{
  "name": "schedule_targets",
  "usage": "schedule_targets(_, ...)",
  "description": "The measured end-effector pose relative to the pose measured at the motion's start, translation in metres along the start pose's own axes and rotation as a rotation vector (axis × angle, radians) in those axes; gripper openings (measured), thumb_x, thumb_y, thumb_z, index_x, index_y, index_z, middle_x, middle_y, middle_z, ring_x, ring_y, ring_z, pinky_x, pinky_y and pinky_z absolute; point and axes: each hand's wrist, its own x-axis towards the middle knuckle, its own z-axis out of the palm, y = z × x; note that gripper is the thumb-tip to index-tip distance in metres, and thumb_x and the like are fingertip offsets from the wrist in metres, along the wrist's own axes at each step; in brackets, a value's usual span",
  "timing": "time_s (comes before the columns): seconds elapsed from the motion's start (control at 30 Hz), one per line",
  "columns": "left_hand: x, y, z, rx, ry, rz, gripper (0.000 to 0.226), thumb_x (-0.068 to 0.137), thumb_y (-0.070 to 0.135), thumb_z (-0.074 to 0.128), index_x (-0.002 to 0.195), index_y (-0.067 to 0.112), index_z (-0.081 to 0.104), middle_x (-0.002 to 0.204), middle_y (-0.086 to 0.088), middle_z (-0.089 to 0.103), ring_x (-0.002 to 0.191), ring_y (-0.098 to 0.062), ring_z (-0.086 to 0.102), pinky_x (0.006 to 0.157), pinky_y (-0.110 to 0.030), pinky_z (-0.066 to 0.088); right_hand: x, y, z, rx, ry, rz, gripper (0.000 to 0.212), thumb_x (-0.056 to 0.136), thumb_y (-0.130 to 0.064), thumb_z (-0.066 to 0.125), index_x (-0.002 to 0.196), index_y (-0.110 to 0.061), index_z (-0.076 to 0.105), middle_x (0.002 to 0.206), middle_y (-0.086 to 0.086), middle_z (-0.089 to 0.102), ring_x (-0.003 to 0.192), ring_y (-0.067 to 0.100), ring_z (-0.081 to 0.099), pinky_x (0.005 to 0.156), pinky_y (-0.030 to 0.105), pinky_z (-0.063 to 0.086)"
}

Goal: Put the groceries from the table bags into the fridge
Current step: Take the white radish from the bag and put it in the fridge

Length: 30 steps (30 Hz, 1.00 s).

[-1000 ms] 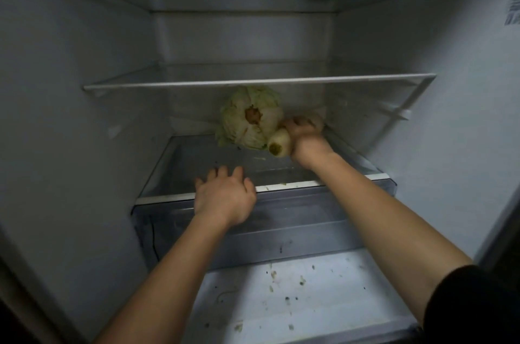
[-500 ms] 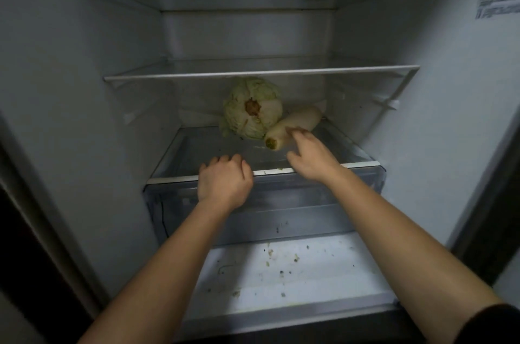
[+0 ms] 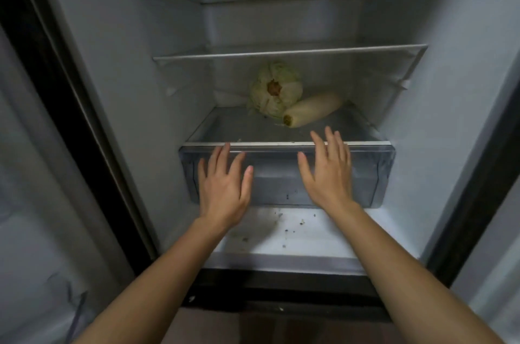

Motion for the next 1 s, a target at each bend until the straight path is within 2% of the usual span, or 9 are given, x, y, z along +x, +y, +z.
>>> schedule_targets(0.17,-0.062,-0.016,-0.024,0.109,0.008,-0.008,0.053,0.1,0.044,0.035,0.135,0.011,0.058,0.151,-0.019,0.043,0.142,-0.036,0.038,0.112,-0.062,0.027,-0.052,-0.039,0.026,-0.008,-0.092,-0.144,0.065,0.099,-0.053,0.036,0.154,-0.018,0.033,0.165,0.015,0.018,0.154,0.031,0.01,0.124,0.054,0.009)
schedule_targets(0.3,-0.094,-0.022,-0.058,0.118,0.022,-0.08,0.055,0.101,0.046,0.033,0.137,0.012,0.055,0.151,-0.017,0.043,0.142,-0.034,0.037,0.113,-0.06,0.028,-0.079,-0.066,0.019,0.017,-0.112,-0.179,0.066,0.099,-0.052,0.04,0.155,-0.018,0.031,0.166,0.016,0.016,0.154,0.031,0.008,0.124,0.052,0.008)
schedule_targets(0.47,-0.137,-0.027,-0.116,0.089,0.088,-0.059,0.05,0.101,0.043,0.036,0.135,0.012,0.057,0.148,-0.015,0.048,0.139,-0.032,0.039,0.11,-0.057,0.035,-0.105,-0.108,-0.009,0.053,-0.1,-0.183,0.068,0.099,-0.053,0.039,0.156,-0.018,0.026,0.167,0.015,0.011,0.155,0.029,0.004,0.125,0.049,0.005)
schedule_targets(0.6,-0.204,-0.051,-0.179,0.076,0.164,-0.029,0.047,0.101,0.041,0.039,0.129,0.01,0.062,0.142,-0.016,0.053,0.131,-0.034,0.047,0.105,-0.054,0.039,-0.153,-0.17,-0.023,0.127,-0.061,-0.216,0.068,0.1,-0.049,0.045,0.157,-0.018,0.024,0.166,0.016,0.011,0.154,0.031,0.007,0.124,0.052,0.009)
schedule_targets(0.73,-0.305,-0.104,-0.259,0.172,0.226,-0.04,0.046,0.1,0.039,0.041,0.128,0.011,0.063,0.144,-0.017,0.05,0.136,-0.035,0.044,0.111,-0.054,0.032,-0.232,-0.26,-0.023,0.248,-0.037,-0.282,0.071,0.098,-0.048,0.047,0.156,-0.014,0.026,0.165,0.02,0.011,0.153,0.034,0.011,0.123,0.054,0.011)
schedule_targets(0.8,-0.361,-0.137,-0.307,0.255,0.22,-0.112,0.046,0.099,0.039,0.043,0.132,0.011,0.06,0.149,-0.019,0.045,0.14,-0.035,0.039,0.114,-0.057,0.027,-0.279,-0.316,-0.02,0.306,-0.059,-0.335,0.072,0.097,-0.047,0.049,0.156,-0.013,0.026,0.164,0.022,0.013,0.153,0.036,0.013,0.123,0.054,0.012)
schedule_targets(1.0,-0.538,-0.229,-0.461,0.569,0.033,-0.514,0.057,0.099,0.046,0.035,0.143,0.012,0.047,0.157,-0.02,0.03,0.147,-0.036,0.023,0.116,-0.062,0.018,-0.413,-0.501,-0.024,0.472,-0.25,-0.602,0.071,0.096,-0.044,0.051,0.155,-0.011,0.028,0.164,0.022,0.011,0.153,0.036,0.01,0.122,0.057,0.013)
